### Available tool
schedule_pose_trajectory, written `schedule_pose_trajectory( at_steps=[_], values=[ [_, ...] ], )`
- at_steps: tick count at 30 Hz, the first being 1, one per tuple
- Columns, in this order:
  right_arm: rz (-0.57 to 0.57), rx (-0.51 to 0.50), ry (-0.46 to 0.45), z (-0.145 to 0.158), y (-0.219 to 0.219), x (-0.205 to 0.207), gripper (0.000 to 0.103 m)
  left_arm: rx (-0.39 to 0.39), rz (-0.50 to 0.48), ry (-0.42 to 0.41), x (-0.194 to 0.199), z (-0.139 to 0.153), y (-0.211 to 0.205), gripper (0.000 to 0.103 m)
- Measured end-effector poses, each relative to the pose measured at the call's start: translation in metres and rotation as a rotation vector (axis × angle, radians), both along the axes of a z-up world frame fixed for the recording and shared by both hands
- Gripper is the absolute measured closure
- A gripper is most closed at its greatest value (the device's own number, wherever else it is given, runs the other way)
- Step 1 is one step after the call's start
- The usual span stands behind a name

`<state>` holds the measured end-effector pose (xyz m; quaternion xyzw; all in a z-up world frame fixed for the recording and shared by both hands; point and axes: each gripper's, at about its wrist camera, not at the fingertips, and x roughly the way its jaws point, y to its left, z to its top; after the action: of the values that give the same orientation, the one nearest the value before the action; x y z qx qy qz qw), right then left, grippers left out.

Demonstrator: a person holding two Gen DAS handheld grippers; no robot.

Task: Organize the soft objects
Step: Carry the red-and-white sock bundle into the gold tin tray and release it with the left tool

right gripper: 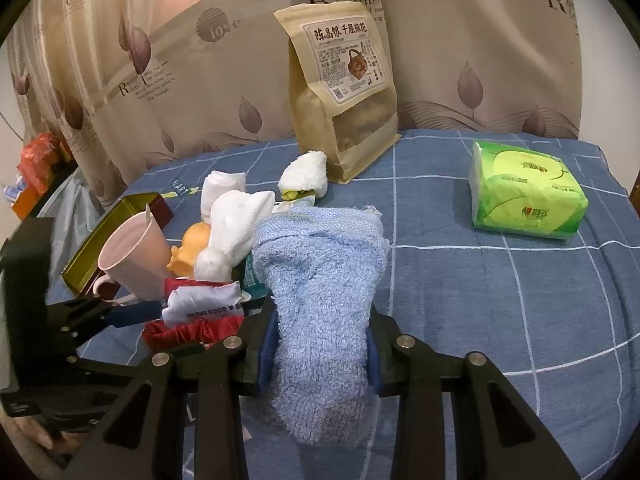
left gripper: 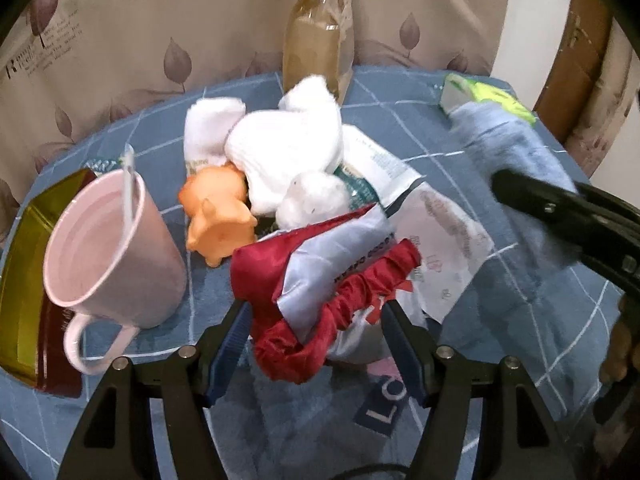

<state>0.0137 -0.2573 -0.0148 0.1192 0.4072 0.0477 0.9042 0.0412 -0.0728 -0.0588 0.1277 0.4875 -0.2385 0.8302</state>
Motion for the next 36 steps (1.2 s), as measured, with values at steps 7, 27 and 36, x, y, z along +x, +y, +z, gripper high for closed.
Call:
schedule_pose_trajectory(
  at_steps=[7, 27, 36],
  values=[
    [0.006, 0.008, 0.014, -0.006, 0.0, 0.001, 0.07, -0.001, 0.016, 0.044, 0.014, -0.016, -0.004, 0.034],
    [0.012, -0.01, -0.007, -0.004, 0.005, -0.001, 0.07, -0.099, -0.001, -0.009, -0.009, 0.026, 0.022, 0.081],
    [0.001, -0.026, -0.002, -0.007, 0.005, -0.001, 0.07, -0.092, 0.014, -0.051, -0.018, 0.042, 0.029, 0.081]
  ],
)
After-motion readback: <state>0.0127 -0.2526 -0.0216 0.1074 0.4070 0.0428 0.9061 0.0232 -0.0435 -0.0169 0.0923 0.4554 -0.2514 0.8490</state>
